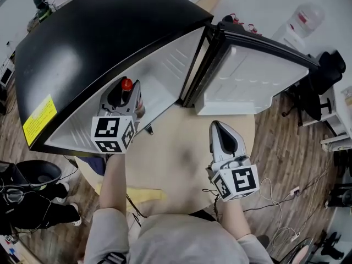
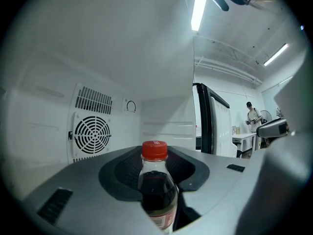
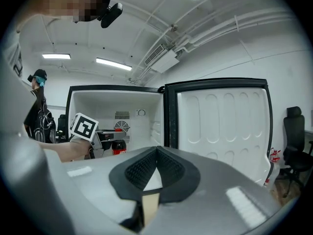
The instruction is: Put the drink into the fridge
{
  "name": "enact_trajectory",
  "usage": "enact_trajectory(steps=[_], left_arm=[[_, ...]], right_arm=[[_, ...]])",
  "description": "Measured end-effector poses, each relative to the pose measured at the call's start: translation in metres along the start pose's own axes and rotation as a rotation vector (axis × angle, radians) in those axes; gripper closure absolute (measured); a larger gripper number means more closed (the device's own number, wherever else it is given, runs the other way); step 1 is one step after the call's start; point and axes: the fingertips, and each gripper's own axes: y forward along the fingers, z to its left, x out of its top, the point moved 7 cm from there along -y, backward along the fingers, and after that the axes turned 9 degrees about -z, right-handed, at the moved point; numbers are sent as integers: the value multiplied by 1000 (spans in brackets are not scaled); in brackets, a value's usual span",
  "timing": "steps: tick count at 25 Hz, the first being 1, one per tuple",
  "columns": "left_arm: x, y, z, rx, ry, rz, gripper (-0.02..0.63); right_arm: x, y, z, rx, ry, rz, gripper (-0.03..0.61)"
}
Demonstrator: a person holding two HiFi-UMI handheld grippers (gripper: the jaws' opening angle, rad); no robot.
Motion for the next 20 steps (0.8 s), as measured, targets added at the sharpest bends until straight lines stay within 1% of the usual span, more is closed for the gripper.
enact_trajectory(steps=[4, 7, 10, 14, 20], left_arm=[[-1, 9, 11, 22, -6, -16, 462], [-2, 16, 16, 34, 4, -20, 462], [-6, 21, 22, 43, 20, -15, 462], [-14, 24, 27, 58, 17, -2, 460], [-17, 28, 26, 19, 29, -9, 459]], right_arm=[[-3, 5, -2, -10, 0, 3, 569], [-4, 9, -3, -11, -2, 6, 569], [-4, 13, -3, -9, -5, 6, 569], [-5, 17, -3, -9, -4, 10, 569], [-8, 20, -2, -3, -1, 17, 568]])
